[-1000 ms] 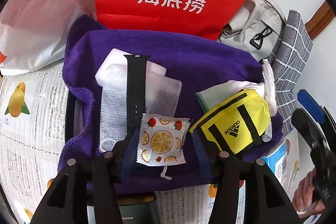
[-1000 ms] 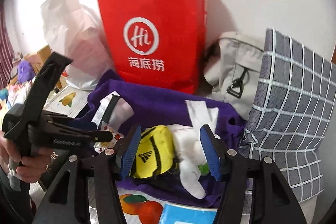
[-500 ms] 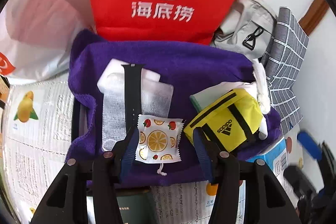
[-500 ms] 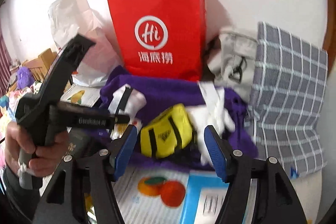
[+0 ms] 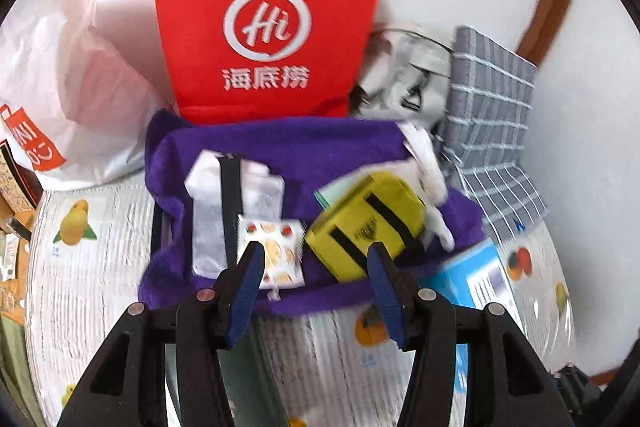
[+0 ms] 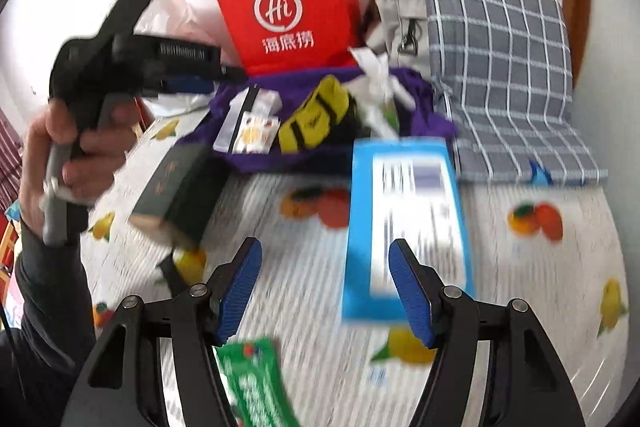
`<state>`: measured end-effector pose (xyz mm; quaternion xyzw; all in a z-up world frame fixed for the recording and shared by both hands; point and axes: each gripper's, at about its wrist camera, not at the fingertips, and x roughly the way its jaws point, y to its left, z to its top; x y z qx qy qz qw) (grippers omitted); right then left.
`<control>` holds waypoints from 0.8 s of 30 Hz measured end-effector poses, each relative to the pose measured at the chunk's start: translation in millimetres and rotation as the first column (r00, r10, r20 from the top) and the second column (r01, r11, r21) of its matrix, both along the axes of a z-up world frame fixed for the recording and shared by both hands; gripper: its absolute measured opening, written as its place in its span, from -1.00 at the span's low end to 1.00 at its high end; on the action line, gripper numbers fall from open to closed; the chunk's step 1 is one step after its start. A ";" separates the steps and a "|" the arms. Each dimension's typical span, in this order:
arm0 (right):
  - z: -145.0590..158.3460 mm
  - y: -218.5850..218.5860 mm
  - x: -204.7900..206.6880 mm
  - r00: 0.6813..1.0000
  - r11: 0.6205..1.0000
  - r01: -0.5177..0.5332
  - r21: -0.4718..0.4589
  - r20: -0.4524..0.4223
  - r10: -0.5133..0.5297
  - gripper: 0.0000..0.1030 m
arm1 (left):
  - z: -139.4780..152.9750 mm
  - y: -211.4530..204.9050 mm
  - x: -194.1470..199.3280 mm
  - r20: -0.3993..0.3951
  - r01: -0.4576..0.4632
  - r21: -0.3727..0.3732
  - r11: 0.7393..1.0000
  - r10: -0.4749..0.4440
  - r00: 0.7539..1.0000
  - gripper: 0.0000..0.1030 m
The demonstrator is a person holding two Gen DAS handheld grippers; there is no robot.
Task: Organize soft objects
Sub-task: 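Move both tools back to the pile, the right tool over the green packet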
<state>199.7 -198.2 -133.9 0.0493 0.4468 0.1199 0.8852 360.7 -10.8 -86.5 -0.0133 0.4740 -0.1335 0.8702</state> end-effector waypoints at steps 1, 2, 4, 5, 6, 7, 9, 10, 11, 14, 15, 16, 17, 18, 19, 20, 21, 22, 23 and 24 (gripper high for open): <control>-4.8 1.7 -6.8 1.000 1.000 -0.003 -0.006 -0.008 0.003 0.24 | -1.3 -0.2 -7.3 -0.012 0.011 -0.002 1.000 -0.011 1.000 -0.01; -8.0 2.6 -11.5 1.000 1.000 0.000 -0.016 -0.008 0.000 0.24 | -2.5 -0.6 -11.3 -0.020 0.017 -0.002 1.000 -0.017 1.000 -0.01; -15.3 7.2 -25.0 1.000 0.999 0.004 -0.047 -0.004 -0.005 0.20 | -4.3 2.5 -26.3 -0.037 0.021 -0.002 1.000 -0.021 0.999 -0.01; -18.3 8.8 -31.1 1.000 0.999 0.002 -0.047 -0.004 -0.002 0.19 | -4.6 3.8 -31.8 -0.039 0.021 -0.001 1.000 -0.021 0.999 -0.01; -21.7 10.5 -37.4 1.000 0.999 -0.007 -0.037 -0.010 0.006 0.18 | -4.9 6.8 -39.8 -0.038 0.022 0.001 1.000 -0.022 0.999 -0.01; -24.3 11.7 -41.7 1.000 1.000 -0.016 -0.025 -0.016 0.015 0.16 | -5.2 9.5 -46.1 -0.037 0.020 0.004 1.000 -0.020 0.999 -0.01; -30.7 16.1 -50.6 0.999 0.999 -0.040 -0.004 -0.028 0.040 0.15 | -5.7 17.5 -60.4 -0.038 0.011 0.009 1.000 -0.011 0.999 -0.01; -32.9 18.4 -54.9 0.998 0.999 -0.050 -0.003 -0.030 0.050 0.15 | -6.0 21.2 -66.5 -0.040 0.005 0.009 1.000 -0.005 0.999 -0.01; -36.0 21.8 -60.4 0.997 0.998 -0.066 -0.004 -0.034 0.066 0.15 | -6.2 25.5 -73.6 -0.043 -0.002 0.009 1.000 0.003 0.999 -0.01; -44.6 28.8 -69.3 0.995 0.996 -0.085 0.004 -0.044 0.085 0.15 | -8.4 33.1 -92.0 -0.048 -0.009 0.020 1.000 0.010 0.999 -0.01; -49.3 30.8 -73.9 0.994 0.995 -0.093 0.018 -0.054 0.094 0.15 | -9.9 35.6 -100.2 -0.050 -0.019 0.024 1.000 0.021 0.999 -0.01; -52.6 32.1 -76.5 0.993 0.995 -0.098 0.025 -0.060 0.100 0.15 | -11.3 35.9 -104.6 -0.054 -0.025 0.026 0.999 0.026 0.998 -0.01; -55.9 33.1 -78.8 0.993 0.995 -0.101 0.025 -0.065 0.102 0.15 | -13.6 36.6 -110.3 -0.059 -0.026 0.027 0.999 0.028 0.998 -0.01; -61.7 36.0 -82.3 0.992 0.994 -0.105 0.015 -0.075 0.106 0.15 | -16.3 36.5 -117.0 -0.064 -0.024 0.026 0.999 0.025 0.998 -0.01; -65.7 37.6 -84.5 0.990 0.994 -0.110 0.005 -0.085 0.110 0.15 | -18.6 36.1 -122.3 -0.067 -0.022 0.026 0.999 0.023 0.998 -0.01; -69.2 39.3 -85.5 0.989 0.993 -0.116 -0.008 -0.095 0.115 0.15 | -21.2 35.4 -127.5 -0.070 -0.021 0.028 0.999 0.023 0.997 -0.01; -70.8 42.8 -89.9 0.990 0.991 -0.126 -0.038 -0.074 0.123 0.15 | -25.0 35.3 -133.6 -0.076 -0.022 0.029 0.999 0.024 0.997 -0.01; -71.2 46.0 -93.3 0.989 0.988 -0.140 -0.062 -0.065 0.136 0.15 | -27.1 35.0 -136.6 -0.079 -0.023 0.030 0.999 0.025 0.997 -0.01; -71.9 47.9 -95.5 0.988 0.986 -0.149 -0.079 -0.061 0.145 0.15 | -30.5 35.0 -142.1 -0.085 -0.025 0.031 0.999 0.028 0.996 -0.01; -72.8 51.2 -99.0 0.987 0.981 -0.159 -0.113 -0.050 0.154 0.15 | -32.5 35.2 -145.7 -0.088 -0.028 0.031 0.999 0.031 0.996 -0.01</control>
